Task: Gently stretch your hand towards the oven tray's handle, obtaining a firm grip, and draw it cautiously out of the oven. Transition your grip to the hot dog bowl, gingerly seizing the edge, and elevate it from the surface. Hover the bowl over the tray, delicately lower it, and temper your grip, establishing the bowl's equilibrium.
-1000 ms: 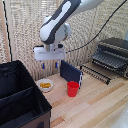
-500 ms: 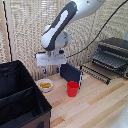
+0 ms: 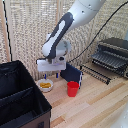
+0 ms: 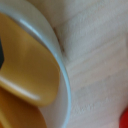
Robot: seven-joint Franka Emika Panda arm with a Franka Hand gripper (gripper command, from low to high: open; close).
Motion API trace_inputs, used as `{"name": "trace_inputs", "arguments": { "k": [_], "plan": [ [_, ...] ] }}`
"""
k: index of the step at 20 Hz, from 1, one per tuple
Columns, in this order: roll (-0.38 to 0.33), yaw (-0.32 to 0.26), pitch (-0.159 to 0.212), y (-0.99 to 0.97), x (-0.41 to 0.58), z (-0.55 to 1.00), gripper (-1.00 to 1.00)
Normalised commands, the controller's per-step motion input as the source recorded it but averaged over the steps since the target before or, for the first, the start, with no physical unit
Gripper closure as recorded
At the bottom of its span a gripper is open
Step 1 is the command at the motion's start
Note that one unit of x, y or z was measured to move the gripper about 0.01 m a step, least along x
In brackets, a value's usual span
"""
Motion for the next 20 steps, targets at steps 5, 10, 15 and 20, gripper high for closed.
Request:
{"name": "trace_inputs", "arguments": {
  "k": [5,10,15,20],
  "plan": [
    [0.003,0.068,0.065,-0.01,0.04,-0.21,-1.0],
    [0.0,0.046,0.033,-0.01,0.0,-0.07,1.0],
    [-0.005,0.035,0.001,0.01,0.0,-0.01,1.0],
    [-0.002,0.04,0.0,0.0,0.005,0.0,1.0]
  ]
}}
